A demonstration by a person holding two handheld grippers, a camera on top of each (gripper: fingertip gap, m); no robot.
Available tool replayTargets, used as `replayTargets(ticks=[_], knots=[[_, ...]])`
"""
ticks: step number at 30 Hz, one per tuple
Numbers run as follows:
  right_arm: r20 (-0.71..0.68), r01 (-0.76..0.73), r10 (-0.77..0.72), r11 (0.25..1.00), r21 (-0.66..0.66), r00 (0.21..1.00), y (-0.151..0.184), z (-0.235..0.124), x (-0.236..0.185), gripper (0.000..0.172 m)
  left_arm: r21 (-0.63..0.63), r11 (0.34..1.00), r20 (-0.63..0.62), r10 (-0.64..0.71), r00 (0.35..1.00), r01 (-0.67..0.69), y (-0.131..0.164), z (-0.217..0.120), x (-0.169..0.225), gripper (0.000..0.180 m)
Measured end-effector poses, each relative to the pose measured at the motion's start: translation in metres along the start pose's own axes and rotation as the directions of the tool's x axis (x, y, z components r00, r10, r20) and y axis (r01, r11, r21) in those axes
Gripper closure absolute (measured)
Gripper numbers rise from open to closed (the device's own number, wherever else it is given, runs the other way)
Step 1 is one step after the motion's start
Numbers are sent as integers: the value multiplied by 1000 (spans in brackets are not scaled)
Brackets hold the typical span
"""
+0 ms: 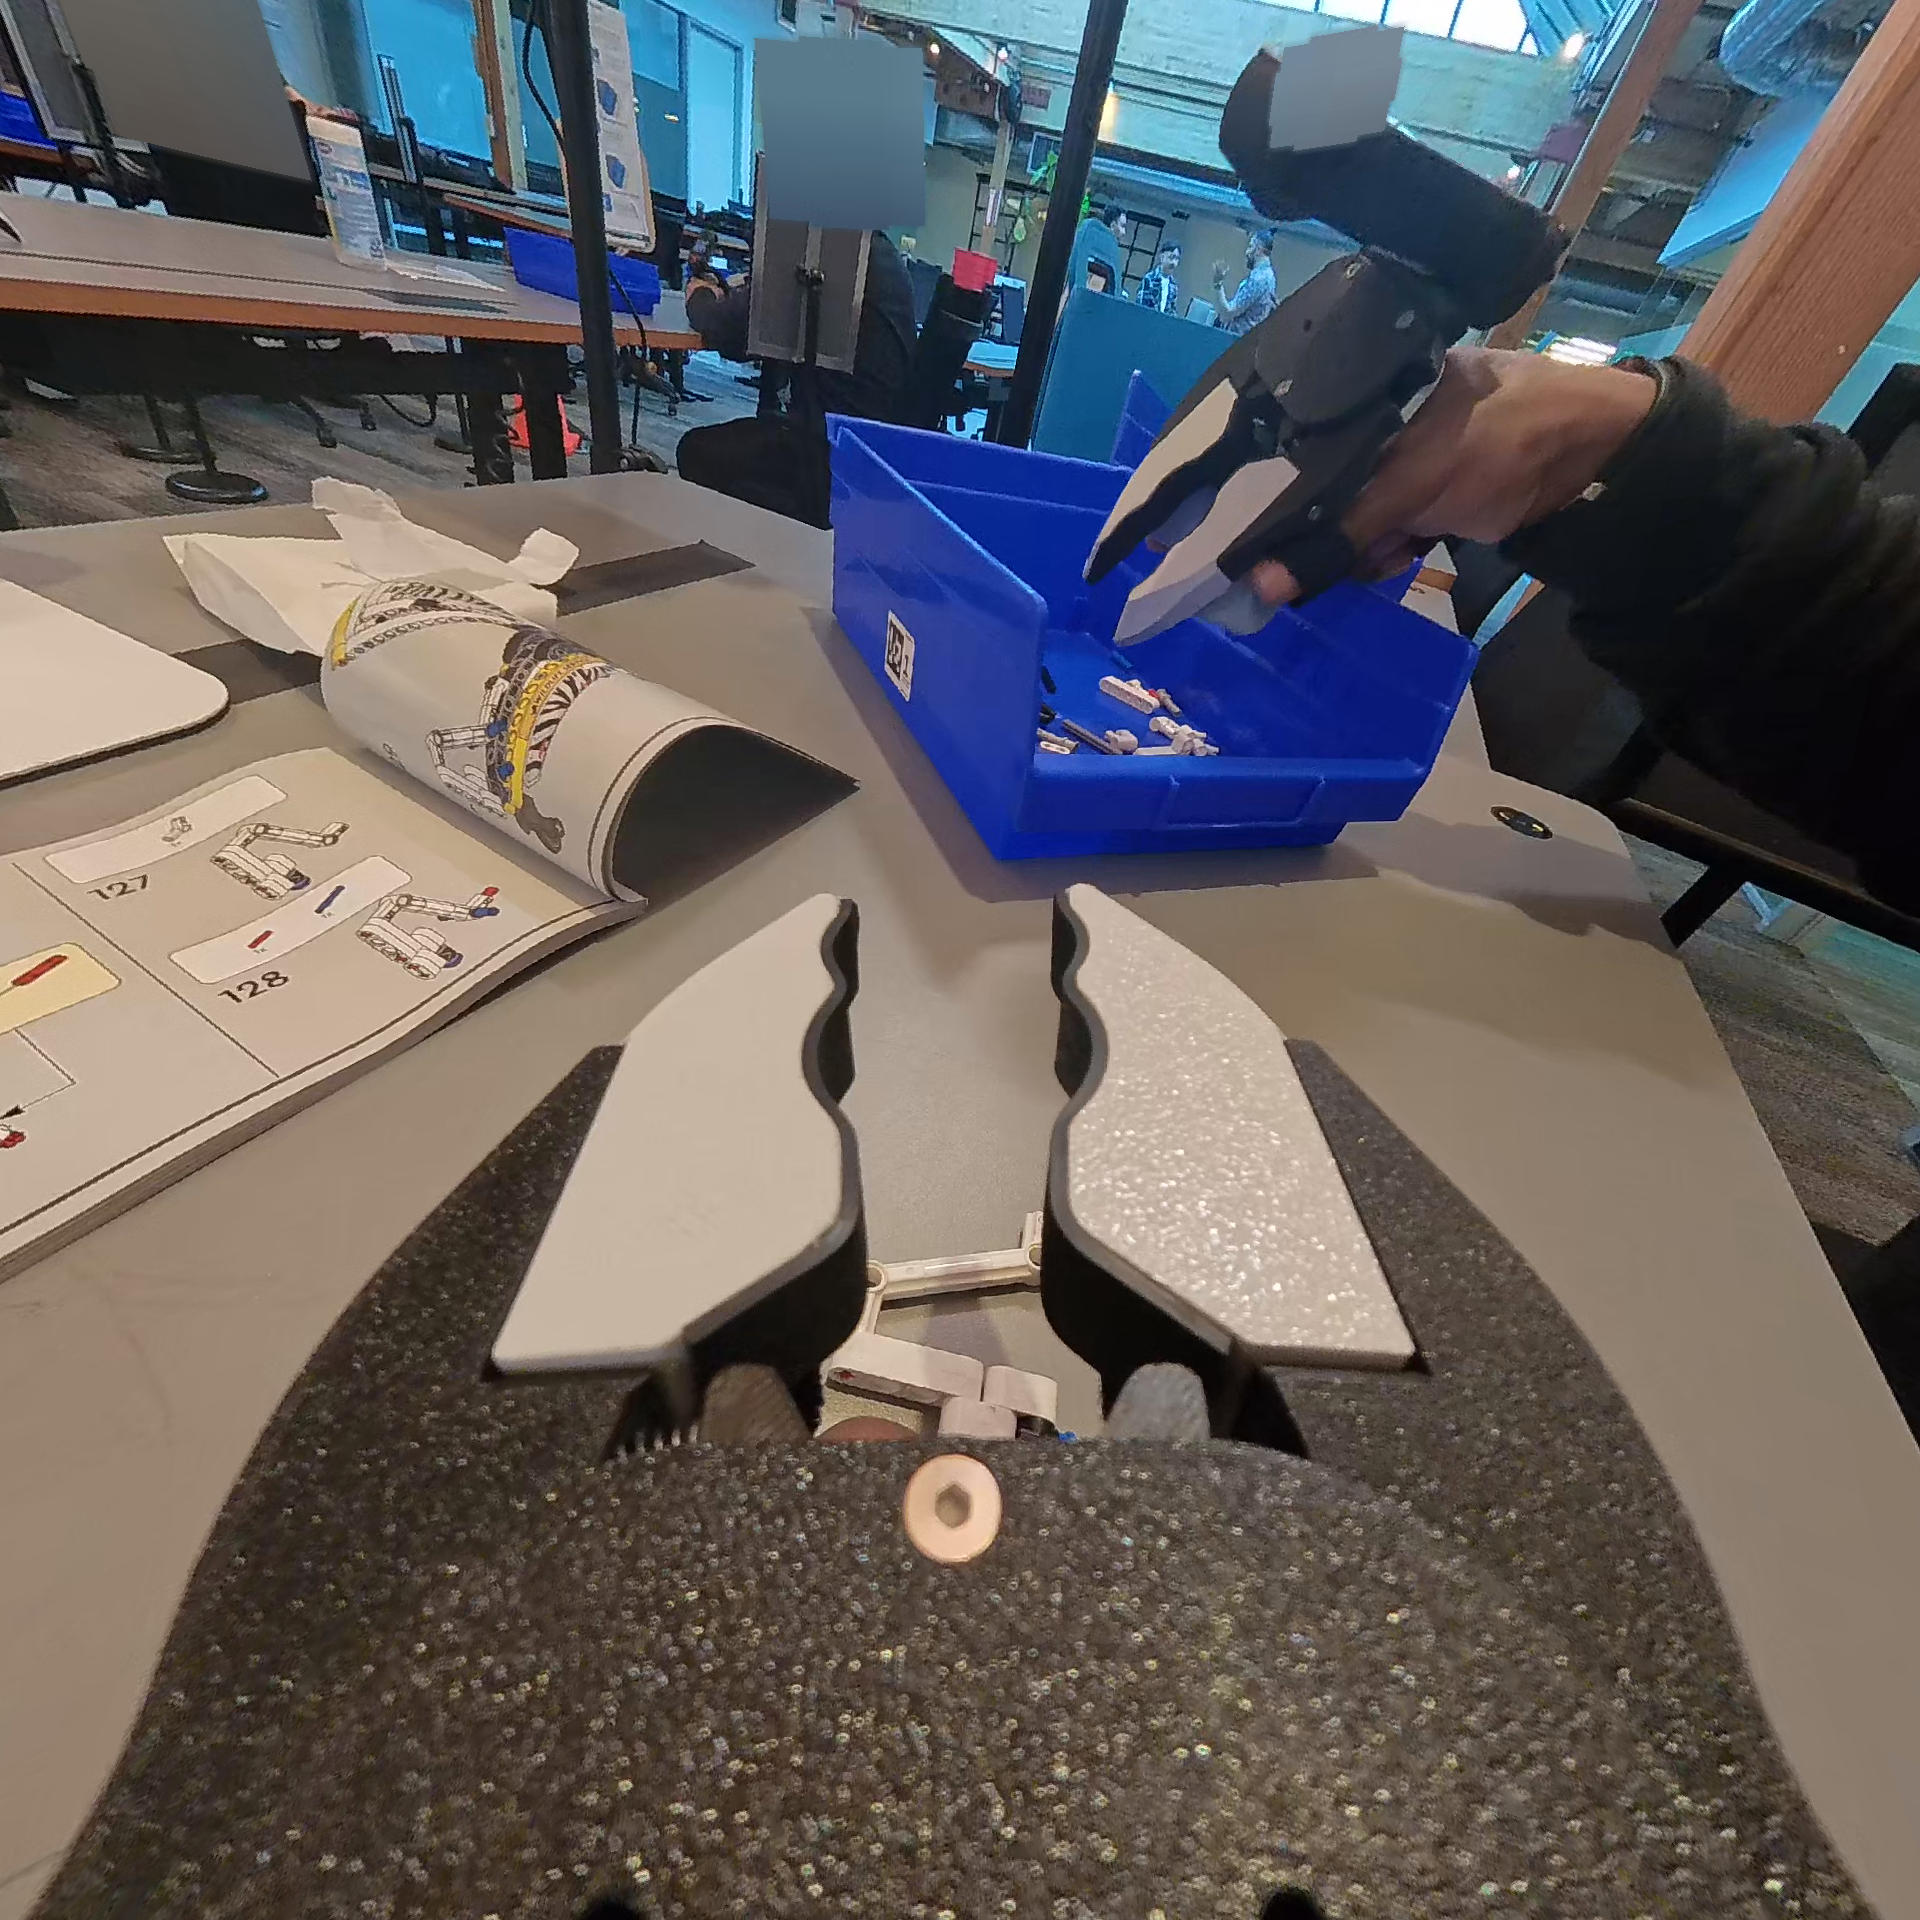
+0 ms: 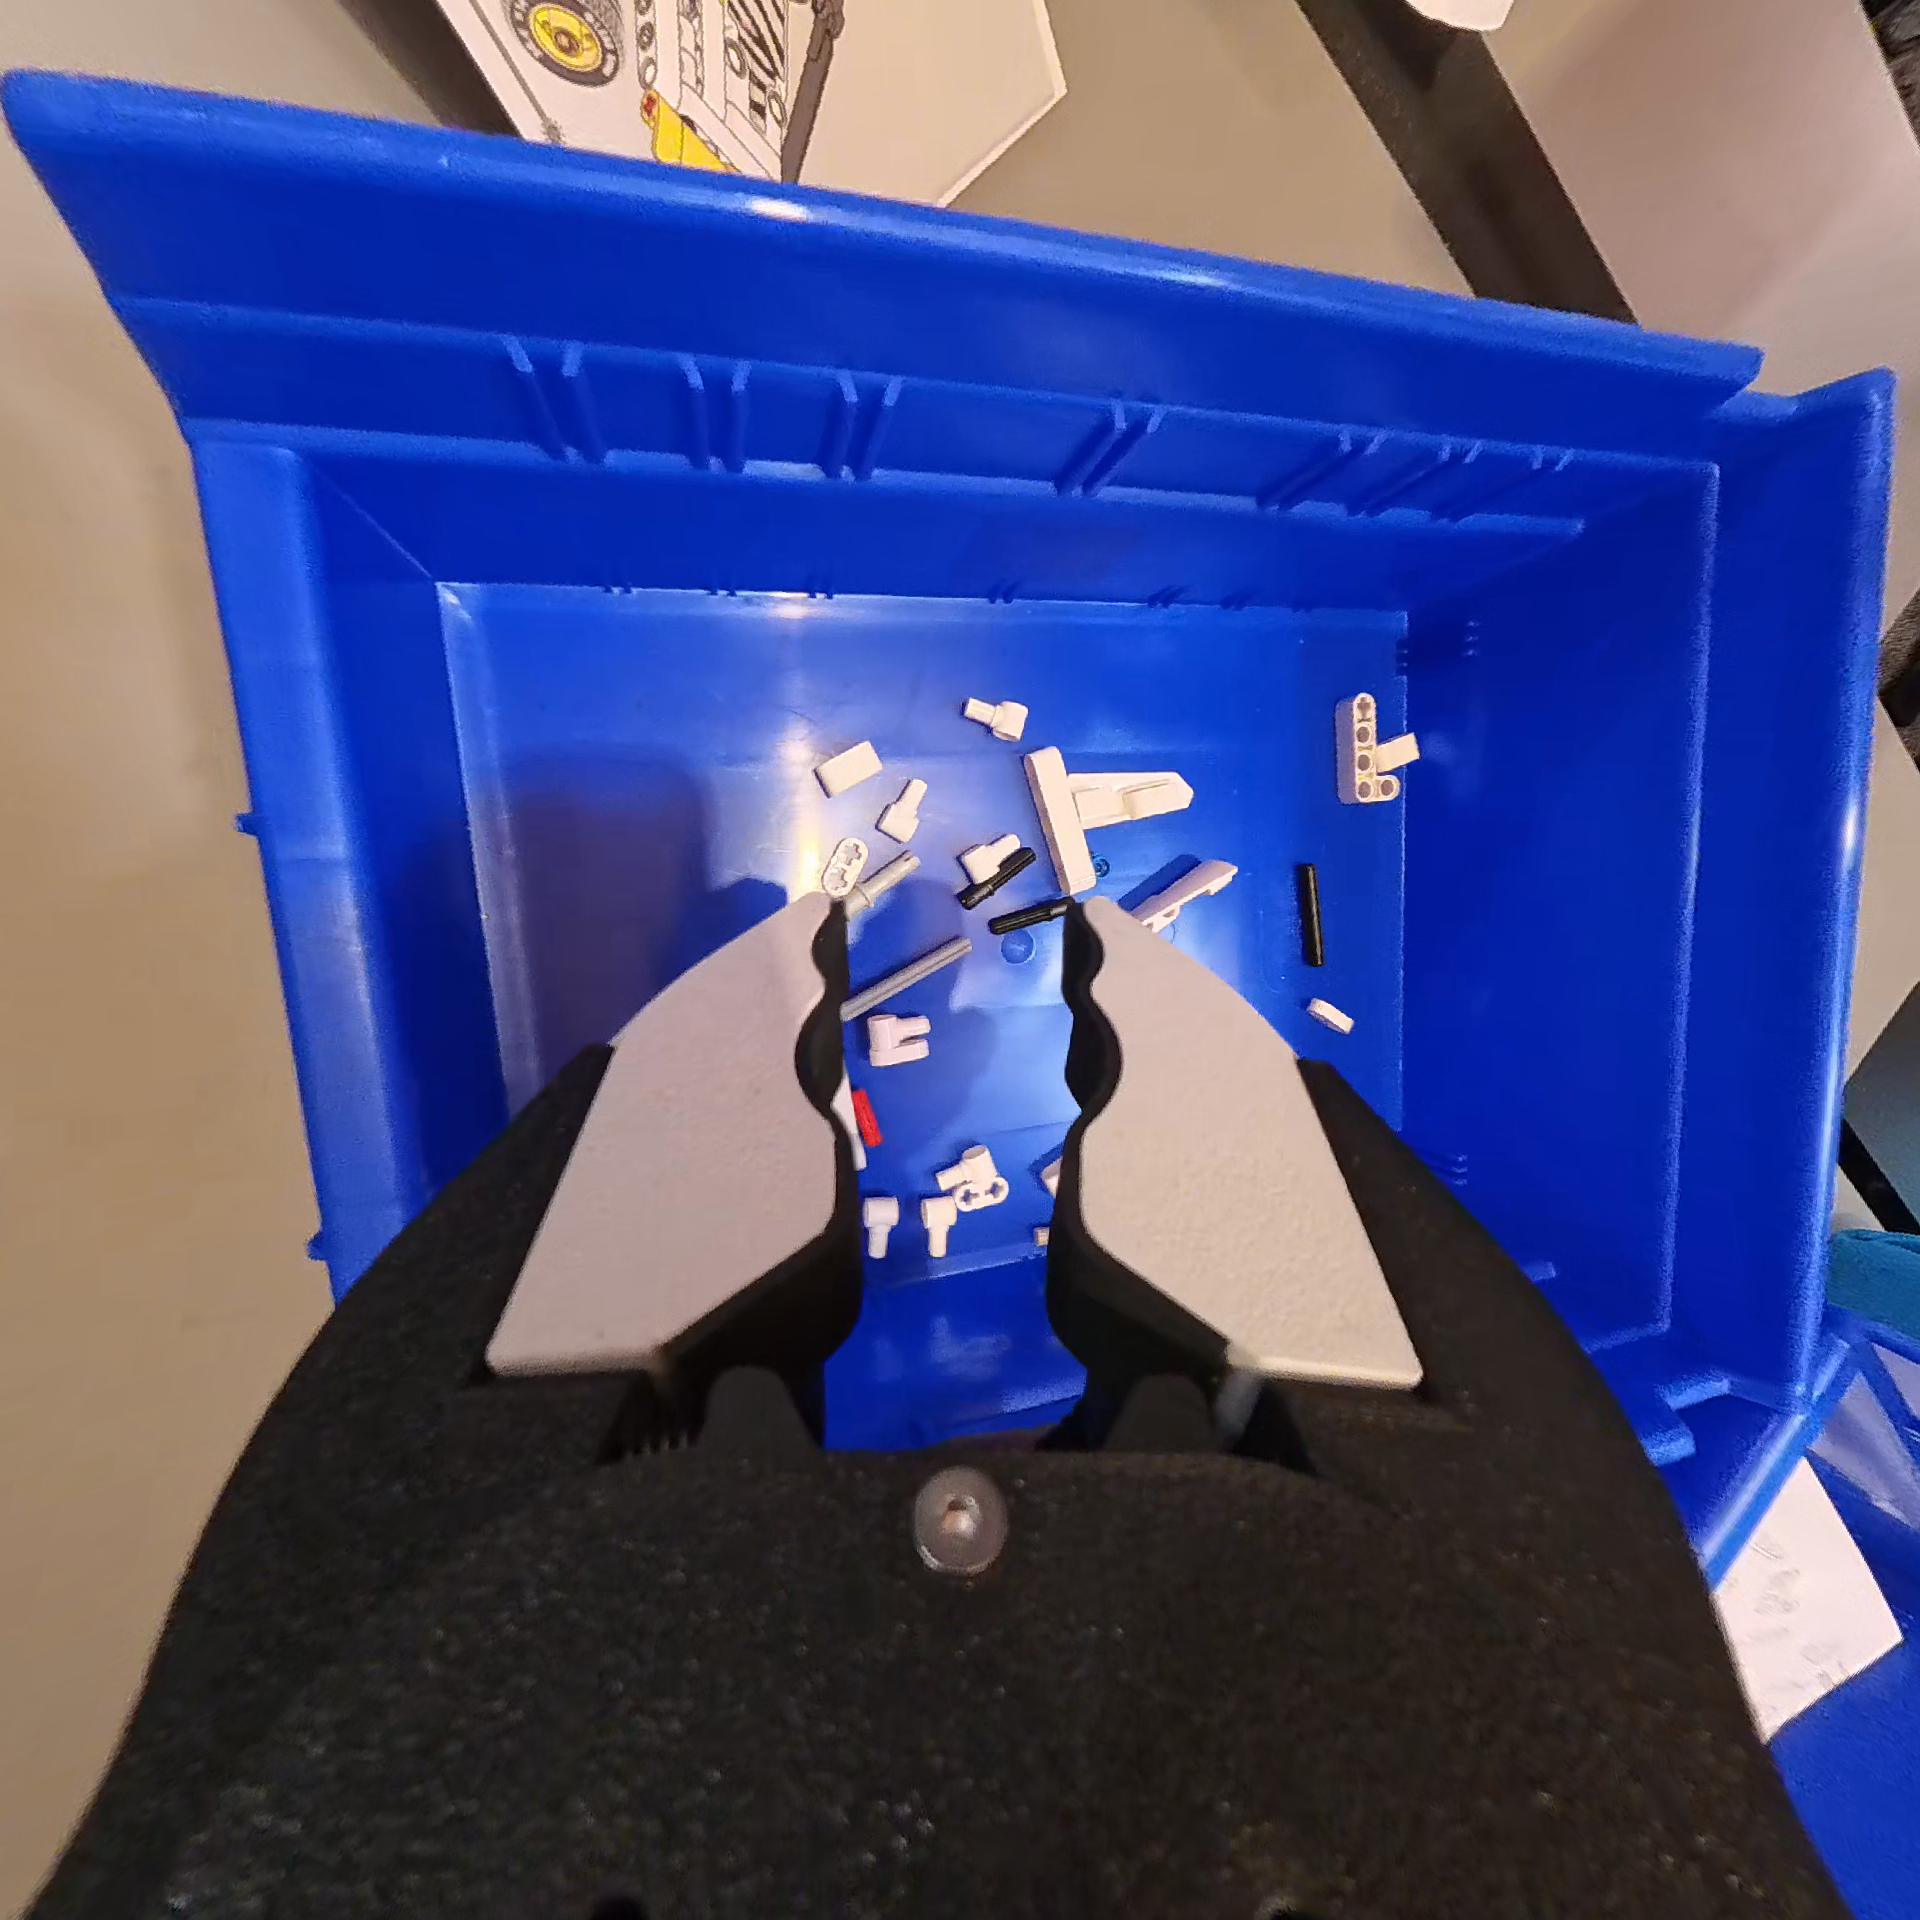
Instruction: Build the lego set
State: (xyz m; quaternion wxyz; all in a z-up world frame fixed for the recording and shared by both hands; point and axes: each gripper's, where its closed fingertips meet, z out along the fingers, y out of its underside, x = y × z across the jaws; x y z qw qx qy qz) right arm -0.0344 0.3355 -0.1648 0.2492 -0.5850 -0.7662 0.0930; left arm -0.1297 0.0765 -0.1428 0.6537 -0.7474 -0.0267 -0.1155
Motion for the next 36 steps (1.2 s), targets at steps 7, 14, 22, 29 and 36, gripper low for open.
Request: replayTargets(ticks=[7,14,22,29,36], knots=[[3,3,-3,1000,-2,1000,0,0,-1,132,-1,1000,-1,0,1000,0,0,0,0,145],[4,3,-3,1000,-1,1000,-1,1,-1,132,0,1000,-1,-1,1000,1,0,0,0,145],[5,4,-4,1000,-3,1000,0,2,-2,132,0,1000,0,-1,1000,1,0,0,0,145],[5,3,-3,1000,-3,1000,0,1,-2,132,-1,1000,-1,-1,1000,1,0,0,0,145],[6,5,-5,1000,-5,1000,1,1,-2,132,-2,1000,-1,1,1000,-1,0,0,0,145]])
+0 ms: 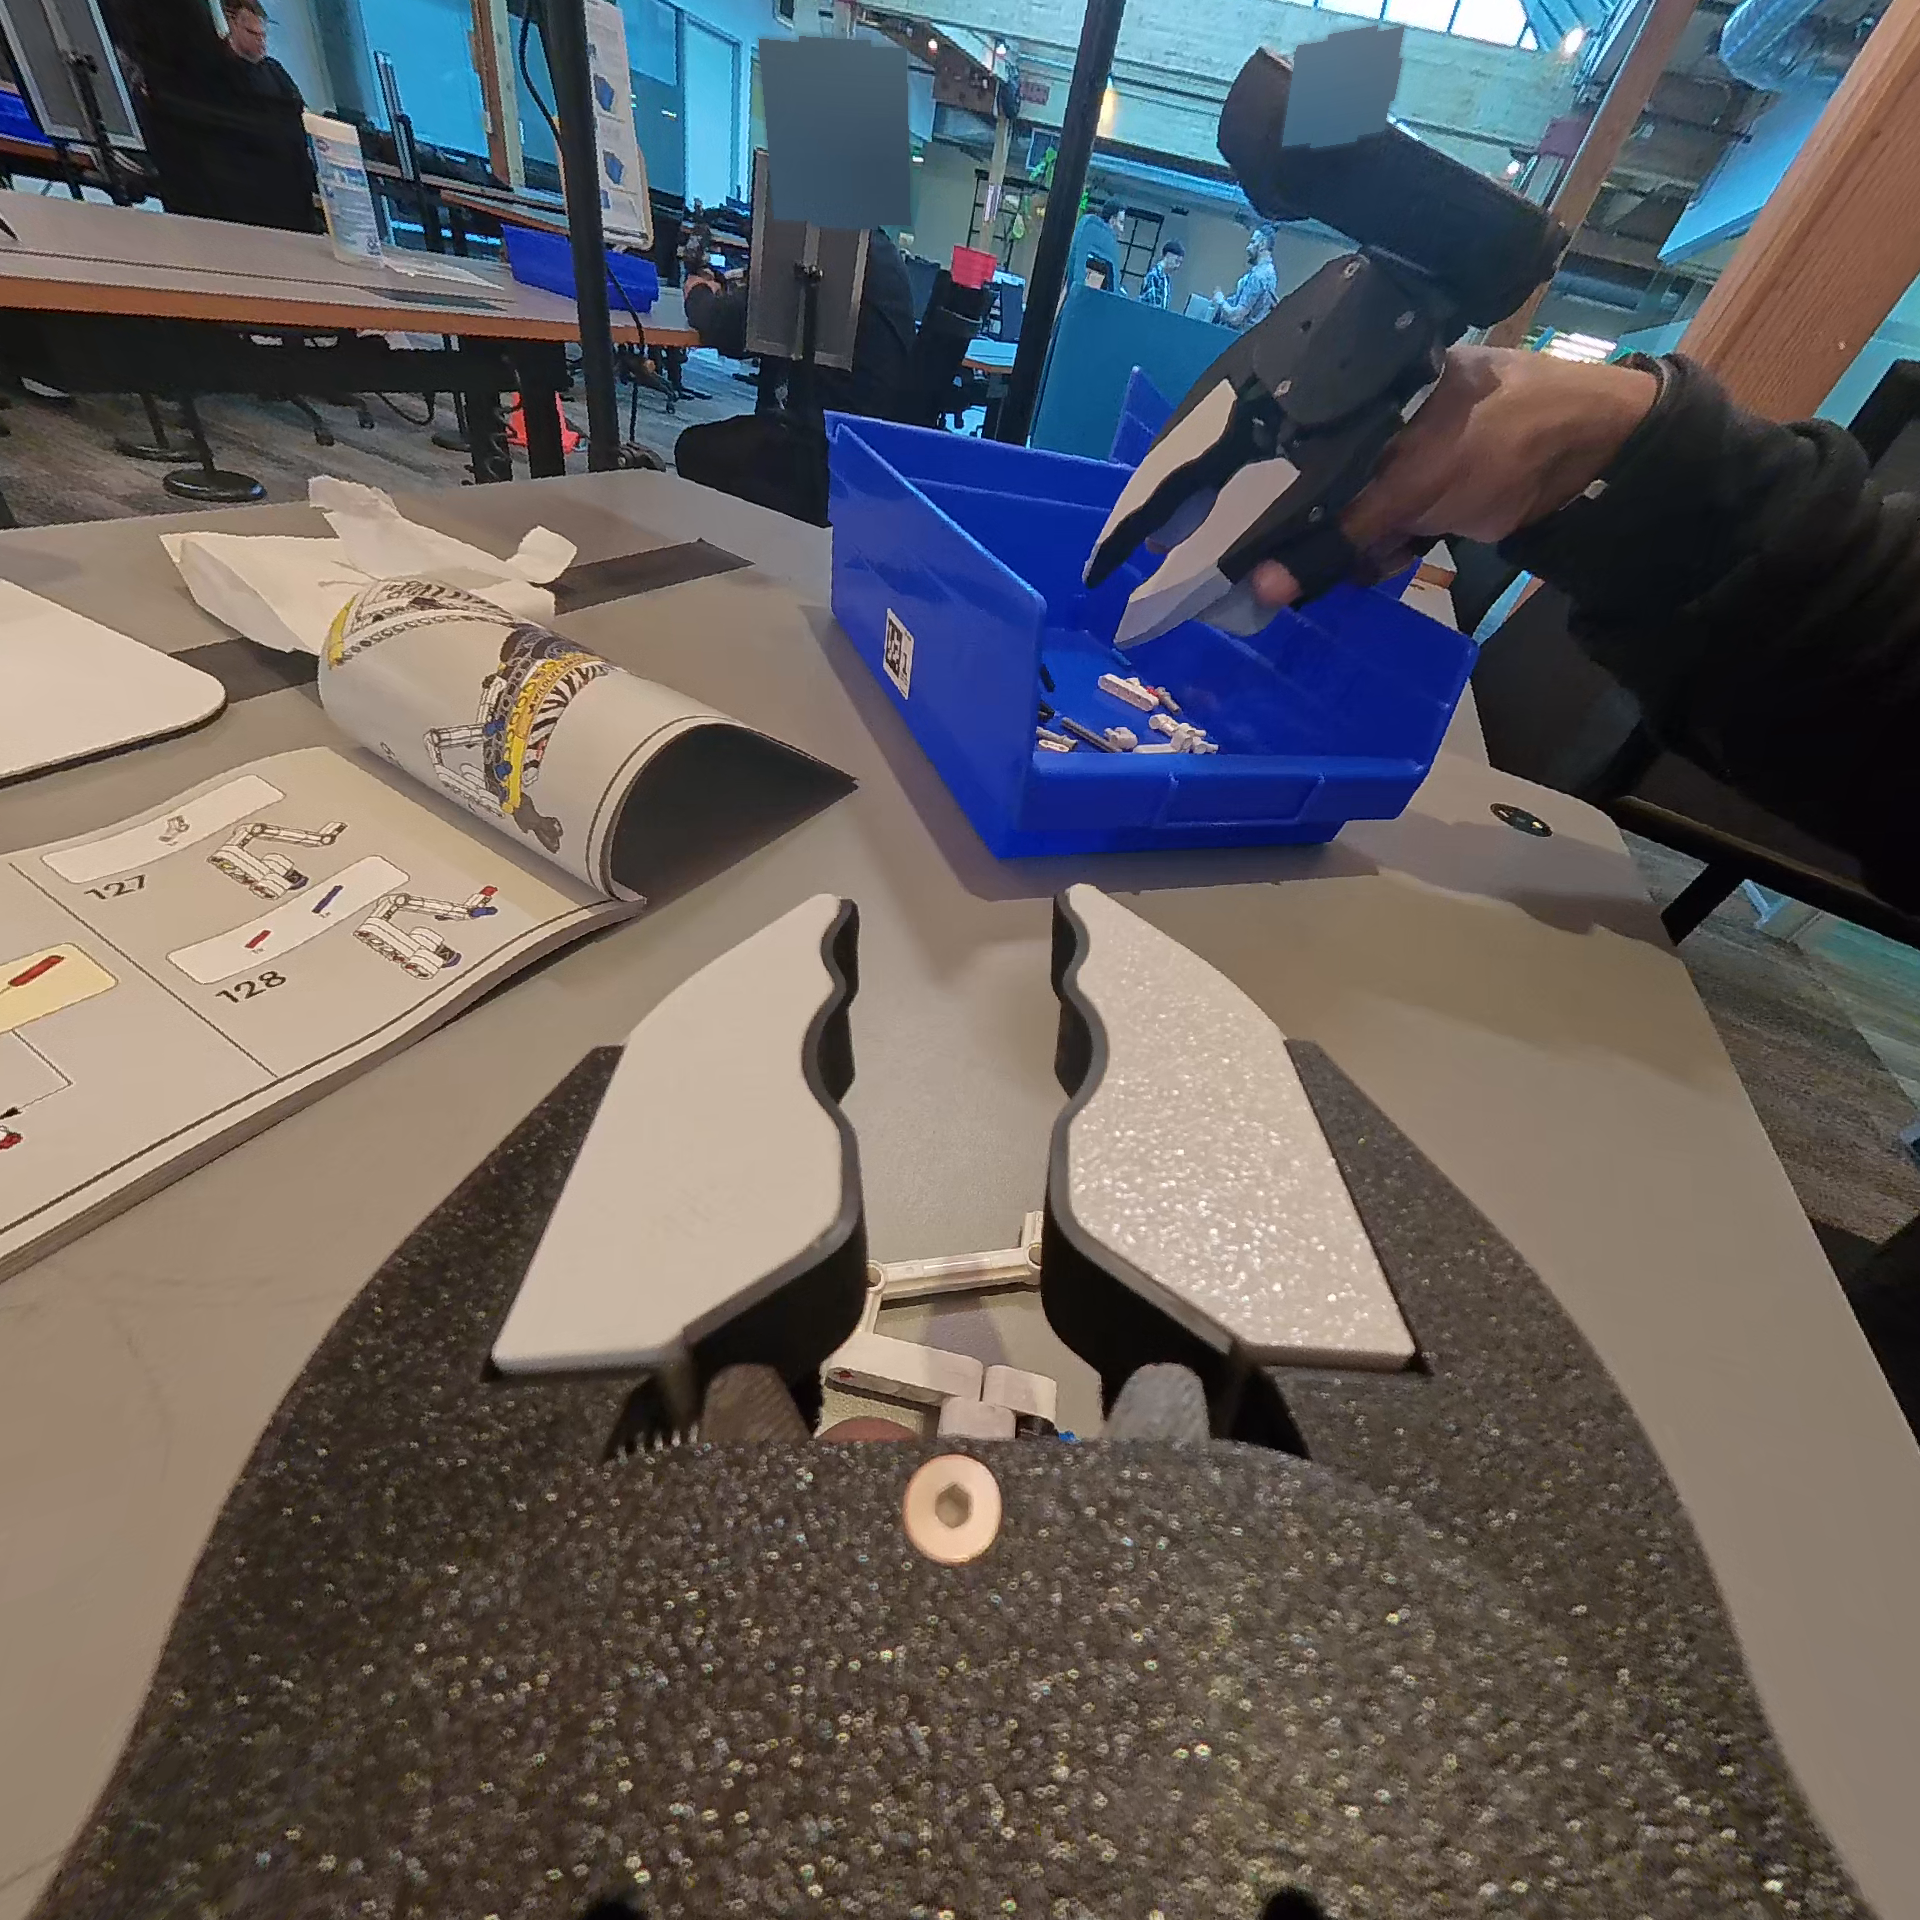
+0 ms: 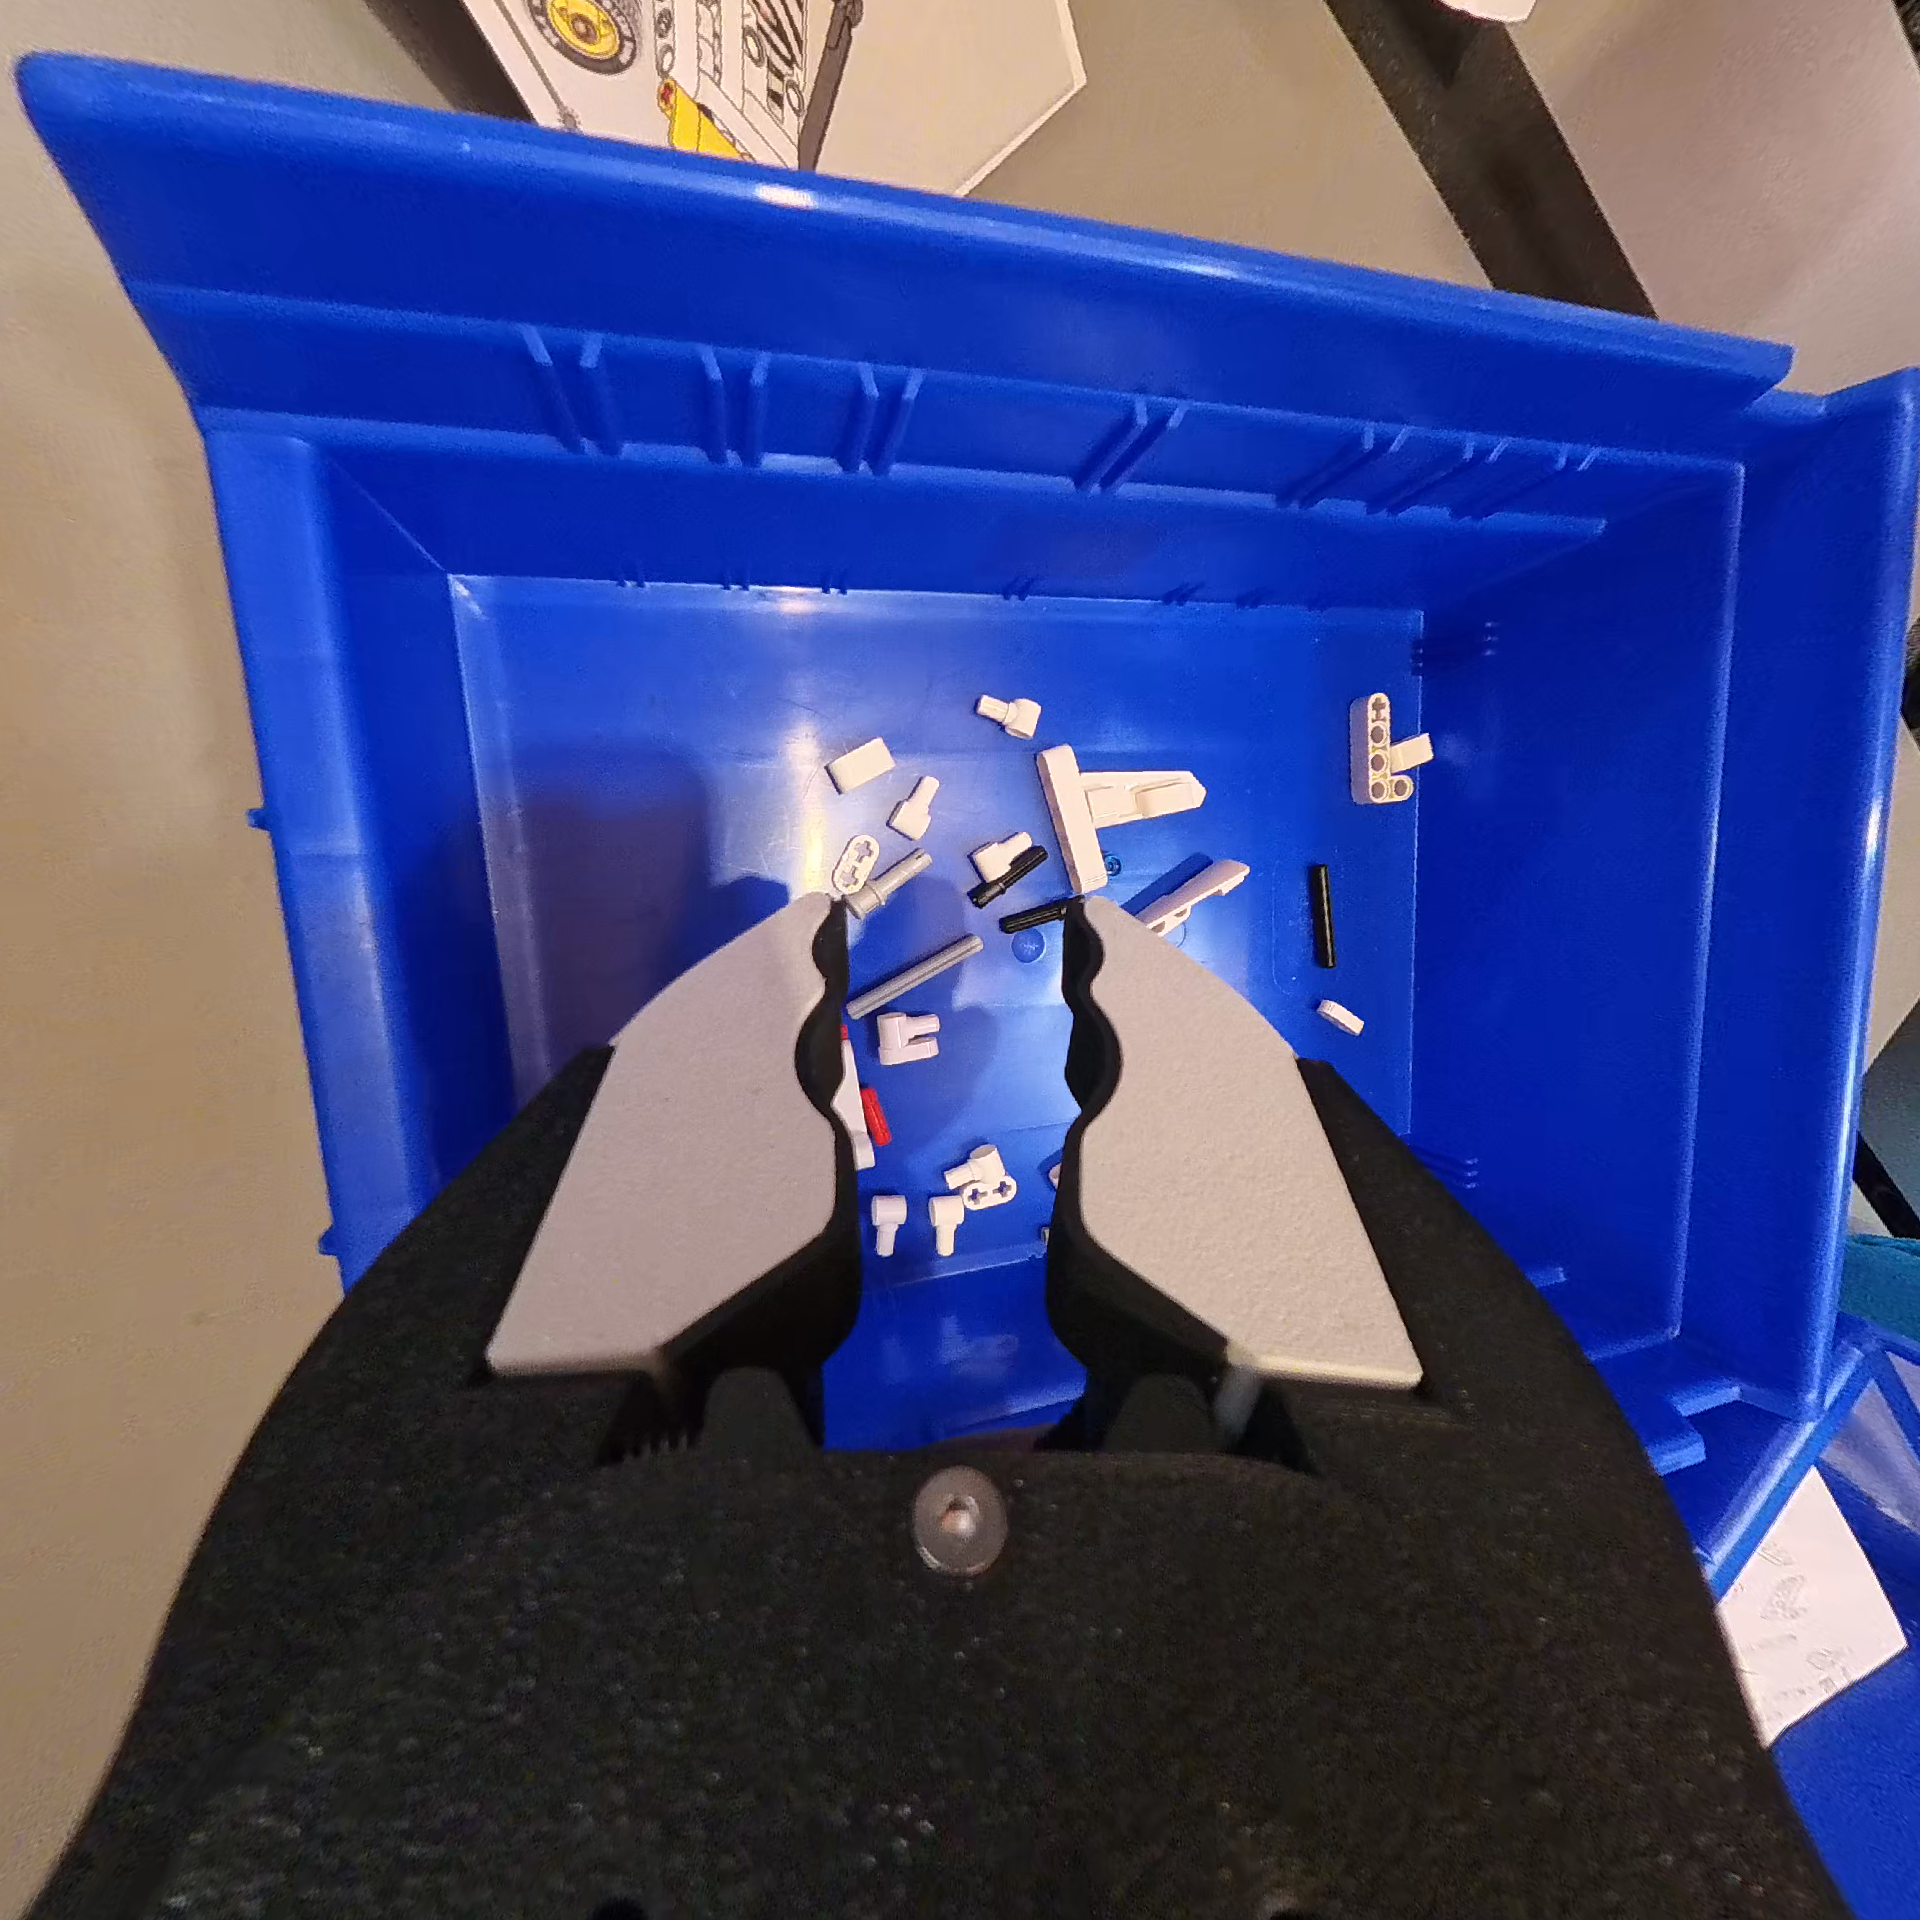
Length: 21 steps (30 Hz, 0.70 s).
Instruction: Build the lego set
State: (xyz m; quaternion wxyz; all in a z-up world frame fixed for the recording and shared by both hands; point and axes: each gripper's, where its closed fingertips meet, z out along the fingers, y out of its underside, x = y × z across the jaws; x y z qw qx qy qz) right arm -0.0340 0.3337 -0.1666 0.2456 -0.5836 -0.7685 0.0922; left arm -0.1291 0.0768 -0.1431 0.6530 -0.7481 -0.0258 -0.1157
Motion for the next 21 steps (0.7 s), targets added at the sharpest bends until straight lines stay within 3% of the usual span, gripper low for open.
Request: replayTargets(ticks=[12,21], knots=[[-99,-35,30,998,-44,995,11,-23,59,132,-2,1000,0,0,1000,0,0,0,0,145],[-75,-37,31,997,-73,997,26,-20,52,132,-1,1000,1,-3,1000,3,0,0,0,145]])
